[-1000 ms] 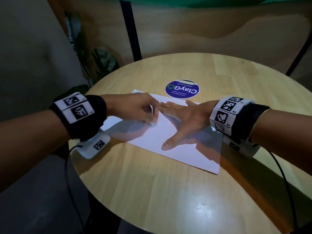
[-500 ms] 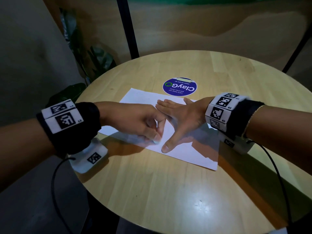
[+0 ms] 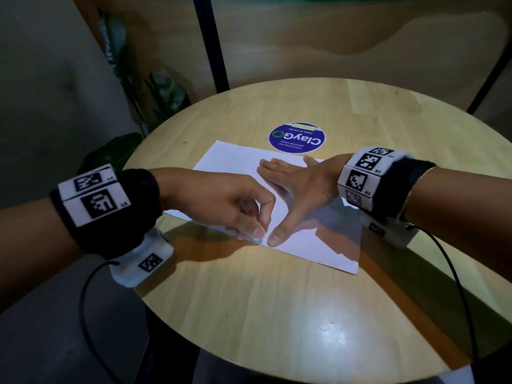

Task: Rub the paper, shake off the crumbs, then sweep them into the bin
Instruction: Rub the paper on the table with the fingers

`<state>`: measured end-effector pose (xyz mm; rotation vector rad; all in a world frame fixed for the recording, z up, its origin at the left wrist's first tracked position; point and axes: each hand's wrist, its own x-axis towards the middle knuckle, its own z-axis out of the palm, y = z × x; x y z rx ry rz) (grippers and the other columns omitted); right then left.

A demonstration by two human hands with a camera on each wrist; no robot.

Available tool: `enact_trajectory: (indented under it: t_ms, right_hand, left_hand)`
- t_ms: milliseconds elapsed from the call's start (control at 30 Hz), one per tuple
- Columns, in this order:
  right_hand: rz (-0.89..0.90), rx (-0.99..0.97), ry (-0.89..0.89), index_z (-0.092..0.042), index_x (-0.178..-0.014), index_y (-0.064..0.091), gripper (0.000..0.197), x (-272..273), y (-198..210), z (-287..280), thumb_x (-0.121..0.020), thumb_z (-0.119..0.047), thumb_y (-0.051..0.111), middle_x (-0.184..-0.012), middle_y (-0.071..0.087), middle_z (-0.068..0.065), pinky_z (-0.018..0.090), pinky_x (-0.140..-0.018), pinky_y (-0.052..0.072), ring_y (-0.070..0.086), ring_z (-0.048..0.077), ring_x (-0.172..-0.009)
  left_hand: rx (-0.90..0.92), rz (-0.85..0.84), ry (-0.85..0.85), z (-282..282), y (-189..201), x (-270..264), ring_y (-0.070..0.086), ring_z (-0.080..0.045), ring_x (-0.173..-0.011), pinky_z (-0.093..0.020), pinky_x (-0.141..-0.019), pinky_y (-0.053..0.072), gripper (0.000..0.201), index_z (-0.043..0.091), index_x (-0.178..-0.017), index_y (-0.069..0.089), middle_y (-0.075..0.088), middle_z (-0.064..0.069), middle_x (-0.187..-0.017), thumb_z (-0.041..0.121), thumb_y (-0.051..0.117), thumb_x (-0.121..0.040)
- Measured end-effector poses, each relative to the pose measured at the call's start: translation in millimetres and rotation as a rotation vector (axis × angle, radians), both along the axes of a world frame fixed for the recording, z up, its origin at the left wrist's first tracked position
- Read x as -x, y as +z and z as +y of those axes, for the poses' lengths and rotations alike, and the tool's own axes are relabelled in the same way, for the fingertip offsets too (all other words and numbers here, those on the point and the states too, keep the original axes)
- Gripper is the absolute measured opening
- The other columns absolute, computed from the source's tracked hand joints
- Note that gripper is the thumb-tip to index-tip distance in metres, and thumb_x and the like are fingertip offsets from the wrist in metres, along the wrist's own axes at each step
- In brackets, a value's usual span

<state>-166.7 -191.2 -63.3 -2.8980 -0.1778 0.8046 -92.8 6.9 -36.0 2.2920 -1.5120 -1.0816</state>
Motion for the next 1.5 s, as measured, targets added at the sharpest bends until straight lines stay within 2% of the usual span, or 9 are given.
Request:
enact_trajectory:
  t_ms: [133, 267, 500, 767, 900, 1167, 1267, 1400, 1500]
  right_hand:
    - [0.006, -0.026, -0.005, -0.038, -0.165, -0.022, 0.160, -6, -2, -2, -0.047, -0.105, 0.063, -0.169, -0.031, -0.024, 0.056, -0.126, -0.016, -0.029, -0.003, -0.153]
    - [-0.024, -0.030, -0.003, -0.035, -0.167, -0.015, 0.156, -5, -6, -2, -0.051, -0.103, 0.063, -0.170, -0.026, -0.023, 0.054, -0.127, -0.012, -0.024, -0.003, -0.155]
    - [-0.238, -0.116, 0.090, -0.048, -0.152, 0.046, 0.108, 2, 2, -10, -0.058, -0.100, 0.059, -0.163, 0.024, -0.016, 0.044, -0.121, 0.035, 0.033, 0.015, -0.151]
    - [0.011, -0.118, 0.055, -0.070, -0.154, 0.011, 0.119, 4, -8, -17, -0.052, -0.104, 0.062, -0.170, -0.021, -0.030, 0.053, -0.129, -0.010, -0.028, 0.001, -0.155]
    - [0.005, -0.126, 0.086, -0.063, -0.158, 0.013, 0.117, 5, -7, -18, -0.059, -0.101, 0.064, -0.170, -0.019, -0.031, 0.050, -0.127, -0.015, -0.024, -0.002, -0.155]
    - [0.007, -0.130, 0.102, -0.069, -0.152, 0.015, 0.106, 9, -6, -16, -0.063, -0.099, 0.063, -0.170, -0.019, -0.030, 0.052, -0.127, -0.015, -0.031, -0.006, -0.151]
    - [0.024, -0.171, 0.064, -0.084, -0.119, 0.032, 0.068, 11, -2, -14, -0.062, -0.097, 0.066, -0.171, -0.019, -0.028, 0.053, -0.127, -0.014, -0.032, -0.008, -0.150]
    - [0.001, -0.130, 0.087, -0.072, -0.150, 0.013, 0.108, 7, -7, -16, -0.060, -0.100, 0.063, -0.171, -0.021, -0.026, 0.052, -0.127, -0.014, -0.032, -0.006, -0.151]
    - [0.004, -0.136, 0.076, -0.077, -0.144, 0.019, 0.099, 8, -6, -15, -0.058, -0.101, 0.064, -0.172, -0.021, -0.026, 0.054, -0.127, -0.014, -0.031, -0.006, -0.151]
  left_hand:
    - [0.115, -0.204, 0.065, 2, 2, -11, 0.074, -0.018, -0.087, -0.046, -0.087, 0.062, 0.005, 0.023, -0.099, 0.073, 0.082, 0.000, -0.097, 0.024, 0.074, -0.103]
    - [0.022, -0.047, -0.013, 3, 2, 5, 0.070, -0.018, -0.075, -0.032, -0.074, 0.057, 0.005, 0.019, -0.101, 0.074, 0.079, -0.005, -0.088, 0.020, 0.072, -0.105]
    - [0.218, -0.202, 0.231, -5, 5, -18, 0.069, -0.010, -0.069, -0.030, -0.074, 0.055, 0.006, 0.016, -0.105, 0.071, 0.078, -0.008, -0.082, 0.020, 0.073, -0.103]
    - [0.028, 0.026, 0.047, -15, -3, 7, 0.069, -0.017, -0.073, -0.024, -0.073, 0.054, 0.006, 0.011, -0.097, 0.071, 0.080, -0.013, -0.090, 0.008, 0.076, -0.098]
    - [0.201, -0.182, 0.158, -20, -5, -9, 0.078, -0.018, -0.083, -0.029, -0.079, 0.055, 0.008, 0.016, -0.095, 0.071, 0.083, -0.004, -0.090, 0.010, 0.075, -0.097]
    - [0.105, -0.202, 0.052, -18, 6, -9, 0.078, -0.019, -0.086, -0.038, -0.083, 0.062, 0.007, 0.019, -0.099, 0.073, 0.083, 0.000, -0.096, 0.022, 0.079, -0.099]
    - [0.026, -0.111, -0.037, -19, 5, 0, 0.072, -0.005, -0.076, -0.022, -0.073, 0.055, 0.009, 0.014, -0.099, 0.070, 0.079, 0.011, -0.087, 0.018, 0.077, -0.101]
    - [0.028, -0.171, -0.006, -16, 10, -7, 0.070, -0.004, -0.073, -0.016, -0.071, 0.050, 0.006, 0.018, -0.097, 0.073, 0.081, -0.001, -0.087, 0.020, 0.078, -0.101]
    - [0.039, -0.152, -0.021, -13, 8, -2, 0.065, -0.001, -0.067, -0.010, -0.065, 0.045, 0.011, 0.023, -0.093, 0.069, 0.075, 0.006, -0.078, 0.019, 0.076, -0.102]
